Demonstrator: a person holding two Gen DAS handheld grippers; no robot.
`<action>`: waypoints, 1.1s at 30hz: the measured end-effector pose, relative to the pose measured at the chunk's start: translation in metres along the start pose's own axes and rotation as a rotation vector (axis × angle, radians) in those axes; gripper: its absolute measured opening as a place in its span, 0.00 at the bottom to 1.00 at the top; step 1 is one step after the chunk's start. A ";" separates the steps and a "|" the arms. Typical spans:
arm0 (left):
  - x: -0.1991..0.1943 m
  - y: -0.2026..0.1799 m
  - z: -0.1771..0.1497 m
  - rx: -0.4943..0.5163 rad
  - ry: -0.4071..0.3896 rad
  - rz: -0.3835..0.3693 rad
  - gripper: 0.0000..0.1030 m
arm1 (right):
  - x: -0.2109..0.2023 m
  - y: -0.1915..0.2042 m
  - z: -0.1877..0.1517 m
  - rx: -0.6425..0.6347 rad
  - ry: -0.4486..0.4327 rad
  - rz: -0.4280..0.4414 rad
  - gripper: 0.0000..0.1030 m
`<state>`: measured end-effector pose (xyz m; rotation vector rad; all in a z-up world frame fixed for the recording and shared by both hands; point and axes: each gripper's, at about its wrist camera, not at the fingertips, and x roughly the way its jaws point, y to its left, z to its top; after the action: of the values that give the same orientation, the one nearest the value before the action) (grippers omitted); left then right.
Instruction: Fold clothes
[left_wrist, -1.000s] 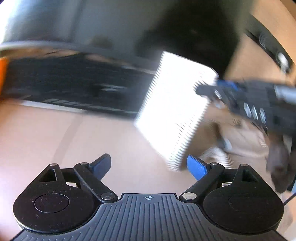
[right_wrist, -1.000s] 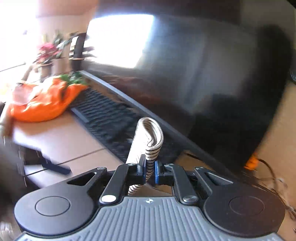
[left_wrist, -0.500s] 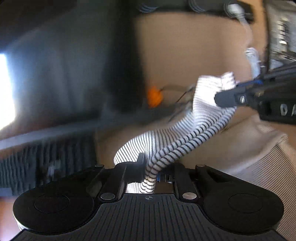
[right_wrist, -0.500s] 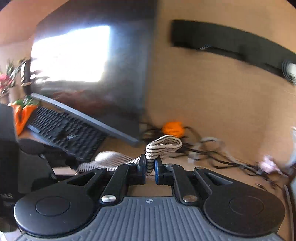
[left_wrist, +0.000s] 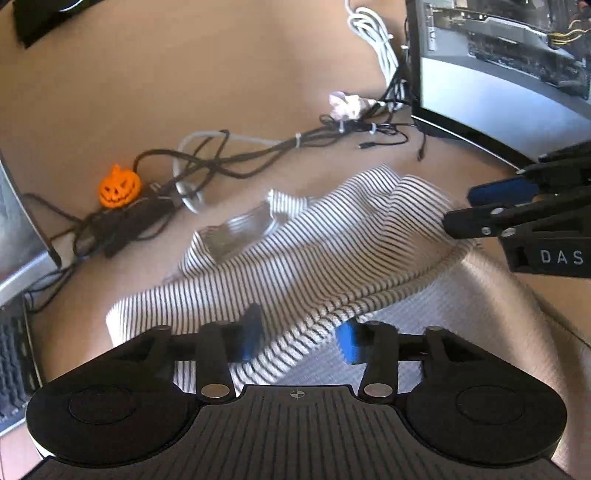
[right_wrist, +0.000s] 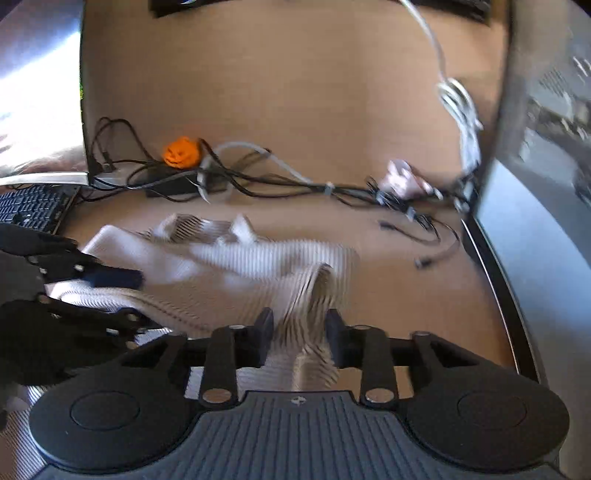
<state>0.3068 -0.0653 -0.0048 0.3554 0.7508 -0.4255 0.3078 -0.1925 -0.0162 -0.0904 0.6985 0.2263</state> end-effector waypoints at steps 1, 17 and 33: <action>-0.004 0.002 0.000 -0.008 -0.002 -0.011 0.65 | -0.003 -0.003 -0.003 0.007 -0.004 -0.004 0.33; -0.001 0.022 -0.008 -0.038 0.025 0.080 0.30 | 0.042 -0.029 0.030 0.102 0.035 0.197 0.07; 0.007 0.028 -0.017 -0.082 0.088 -0.005 0.81 | 0.053 -0.024 0.020 -0.109 0.003 0.034 0.15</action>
<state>0.3150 -0.0353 -0.0169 0.2970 0.8522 -0.3846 0.3649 -0.2038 -0.0352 -0.1834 0.6908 0.2968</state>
